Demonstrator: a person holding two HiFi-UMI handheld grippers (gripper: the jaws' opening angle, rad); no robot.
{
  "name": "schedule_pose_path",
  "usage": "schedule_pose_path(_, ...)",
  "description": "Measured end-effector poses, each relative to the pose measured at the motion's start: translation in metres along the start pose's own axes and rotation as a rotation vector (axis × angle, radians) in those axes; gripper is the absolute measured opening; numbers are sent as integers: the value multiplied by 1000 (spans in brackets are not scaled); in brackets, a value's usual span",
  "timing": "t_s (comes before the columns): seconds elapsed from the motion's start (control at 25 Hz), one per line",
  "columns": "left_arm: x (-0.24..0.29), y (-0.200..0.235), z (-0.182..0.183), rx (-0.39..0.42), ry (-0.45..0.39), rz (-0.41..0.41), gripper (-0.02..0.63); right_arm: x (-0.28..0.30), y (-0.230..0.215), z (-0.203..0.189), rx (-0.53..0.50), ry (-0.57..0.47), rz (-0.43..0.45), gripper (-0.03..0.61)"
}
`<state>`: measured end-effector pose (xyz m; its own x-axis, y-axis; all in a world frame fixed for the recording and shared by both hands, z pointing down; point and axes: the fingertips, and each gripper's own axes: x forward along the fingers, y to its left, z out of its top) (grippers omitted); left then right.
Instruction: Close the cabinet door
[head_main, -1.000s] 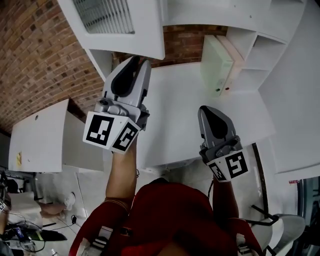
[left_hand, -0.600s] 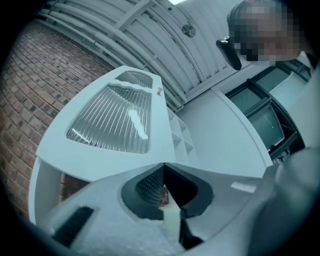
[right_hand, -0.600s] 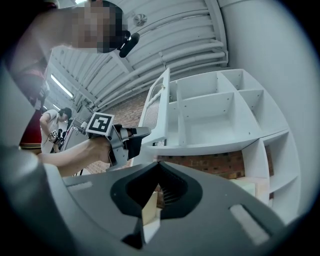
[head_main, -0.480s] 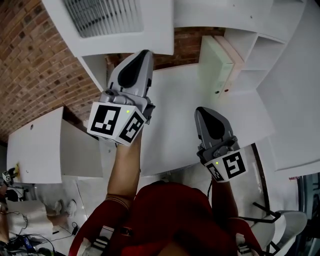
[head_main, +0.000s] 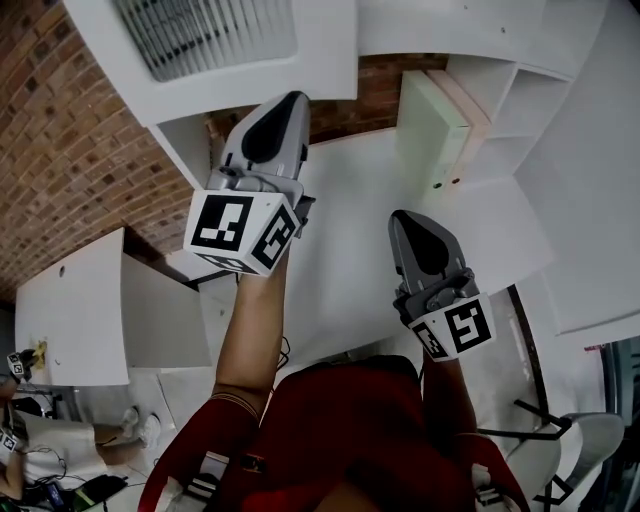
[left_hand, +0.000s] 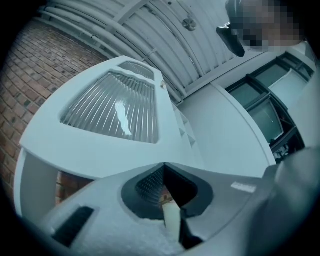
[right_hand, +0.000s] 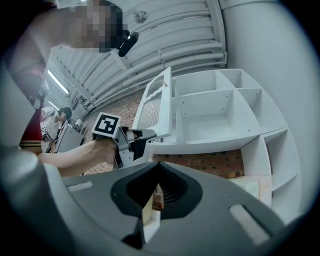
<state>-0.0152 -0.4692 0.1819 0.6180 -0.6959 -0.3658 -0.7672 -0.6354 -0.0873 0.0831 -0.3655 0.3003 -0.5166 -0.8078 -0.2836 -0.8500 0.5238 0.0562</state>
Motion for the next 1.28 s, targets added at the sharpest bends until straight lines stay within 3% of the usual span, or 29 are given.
schedule_pose_path(0.92, 40, 26, -20, 92, 43, 177, 0, 47, -51, 3, 31, -28, 200, 14)
schedule_pose_path(1.28, 51, 38, -27, 115, 62, 229, 0, 60, -67, 2, 60, -54, 239, 14)
